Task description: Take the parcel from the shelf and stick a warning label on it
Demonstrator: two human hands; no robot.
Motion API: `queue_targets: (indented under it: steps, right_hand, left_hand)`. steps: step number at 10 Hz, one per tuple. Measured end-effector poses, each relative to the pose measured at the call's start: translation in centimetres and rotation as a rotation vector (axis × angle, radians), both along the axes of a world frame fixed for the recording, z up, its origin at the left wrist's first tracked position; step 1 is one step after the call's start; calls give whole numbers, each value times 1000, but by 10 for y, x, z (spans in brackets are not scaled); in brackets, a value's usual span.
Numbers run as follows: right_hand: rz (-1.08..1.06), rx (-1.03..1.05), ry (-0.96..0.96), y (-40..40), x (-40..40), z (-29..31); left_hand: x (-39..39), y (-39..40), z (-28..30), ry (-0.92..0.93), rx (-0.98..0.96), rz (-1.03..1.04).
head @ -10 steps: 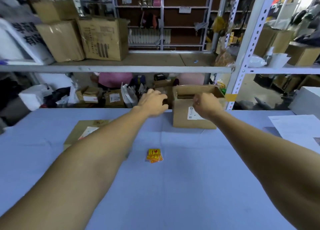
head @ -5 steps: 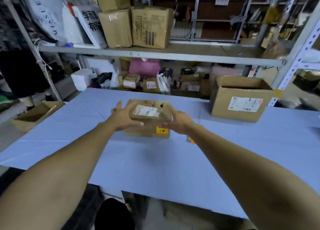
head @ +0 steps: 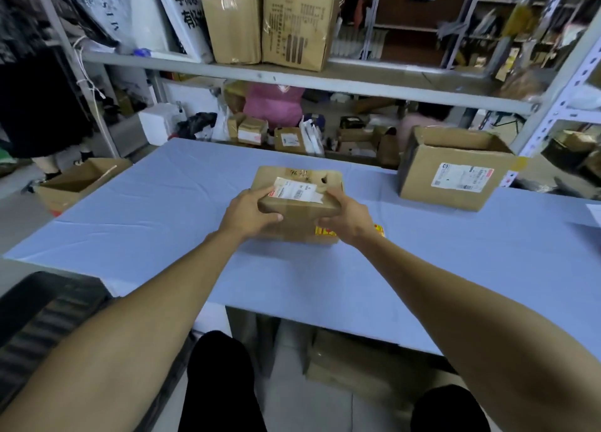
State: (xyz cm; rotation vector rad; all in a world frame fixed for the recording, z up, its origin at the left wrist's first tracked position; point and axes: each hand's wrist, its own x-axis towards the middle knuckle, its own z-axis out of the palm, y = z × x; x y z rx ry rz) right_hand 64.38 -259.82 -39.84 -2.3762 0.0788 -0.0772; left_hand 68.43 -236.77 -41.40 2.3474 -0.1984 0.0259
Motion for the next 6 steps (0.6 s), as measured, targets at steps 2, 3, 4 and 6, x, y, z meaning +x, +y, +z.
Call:
queue_targets:
  steps: [2,3,4,6]
  right_hand:
    - [-25,-11,-33,-15,-48,-4]
    - [3,-83,-8,-20,-59,-9]
    - [37,-119,62,-22,-64,-3]
    - [5,-59,93,-29,-78,10]
  left_hand:
    - [-44,-20,4,-1,15,-20]
    - [-54,-28,3,24,78,-33]
    - [-62,-33,10,56,169,-25]
    - [-90,-41,25,67,307,-16]
